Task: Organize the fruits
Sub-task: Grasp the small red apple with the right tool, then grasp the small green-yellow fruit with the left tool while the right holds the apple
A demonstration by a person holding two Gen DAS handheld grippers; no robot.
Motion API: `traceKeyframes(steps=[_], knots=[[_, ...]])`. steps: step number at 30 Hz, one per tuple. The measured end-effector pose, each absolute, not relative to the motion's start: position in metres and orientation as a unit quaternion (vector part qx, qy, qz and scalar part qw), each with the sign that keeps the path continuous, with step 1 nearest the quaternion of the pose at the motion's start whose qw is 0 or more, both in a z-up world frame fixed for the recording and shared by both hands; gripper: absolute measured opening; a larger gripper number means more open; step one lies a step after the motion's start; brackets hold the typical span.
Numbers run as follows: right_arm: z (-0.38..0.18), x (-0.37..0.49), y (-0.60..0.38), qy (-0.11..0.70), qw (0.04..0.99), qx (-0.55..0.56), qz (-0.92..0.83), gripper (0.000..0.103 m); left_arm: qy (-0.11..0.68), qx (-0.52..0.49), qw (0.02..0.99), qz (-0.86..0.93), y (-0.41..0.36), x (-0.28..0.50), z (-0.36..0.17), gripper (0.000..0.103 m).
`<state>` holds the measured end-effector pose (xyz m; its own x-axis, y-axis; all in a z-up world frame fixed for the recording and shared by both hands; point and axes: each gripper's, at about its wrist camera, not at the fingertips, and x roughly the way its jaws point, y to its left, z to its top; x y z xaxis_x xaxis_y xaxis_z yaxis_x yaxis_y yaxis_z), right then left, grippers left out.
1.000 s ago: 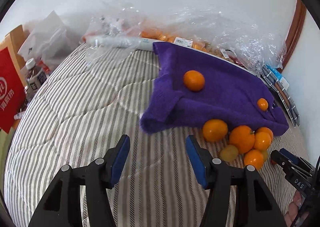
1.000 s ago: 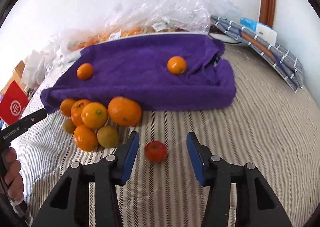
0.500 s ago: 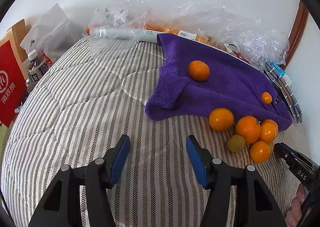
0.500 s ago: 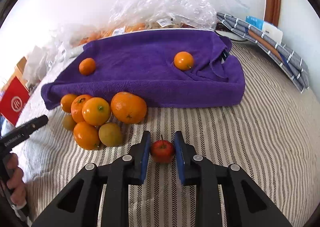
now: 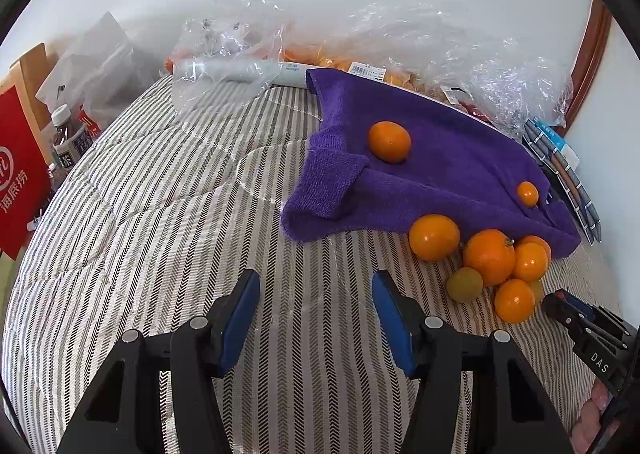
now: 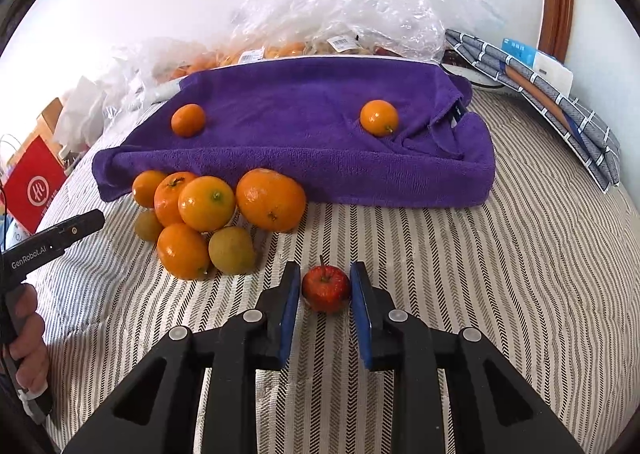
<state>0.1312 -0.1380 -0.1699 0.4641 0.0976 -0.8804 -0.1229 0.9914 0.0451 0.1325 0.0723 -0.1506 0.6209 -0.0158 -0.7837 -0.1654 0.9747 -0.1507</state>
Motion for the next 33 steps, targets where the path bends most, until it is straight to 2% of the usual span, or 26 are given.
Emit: traceKeyframes(steps=[9, 15, 18, 25, 27, 33], knots=[[-0.165, 0.13, -0.148, 0.502, 0.861, 0.023, 0.084, 0.024, 0.426, -0.108, 0.898, -0.034, 0.051, 0.133, -0.142, 0.056], [-0.159, 0.125, -0.152, 0.49, 0.867, 0.004, 0.087, 0.024, 0.434, -0.094, 0.893, -0.073, 0.022, 0.137, -0.143, 0.056], [-0.157, 0.123, -0.163, 0.488, 0.869, 0.01, 0.084, 0.024, 0.439, -0.082, 0.891, -0.081, 0.012, 0.14, -0.145, 0.047], [-0.157, 0.123, -0.185, 0.484, 0.868, 0.064, 0.091, 0.024, 0.453, -0.091, 0.882, -0.099, 0.004, 0.149, -0.152, 0.037], [-0.157, 0.124, -0.183, 0.484, 0.867, 0.062, 0.097, 0.024, 0.45, -0.09, 0.883, -0.102, 0.001, 0.149, -0.152, 0.027], [-0.158, 0.124, -0.181, 0.486, 0.865, 0.062, 0.111, 0.024, 0.445, -0.093, 0.884, -0.108, 0.0, 0.148, -0.152, 0.025]])
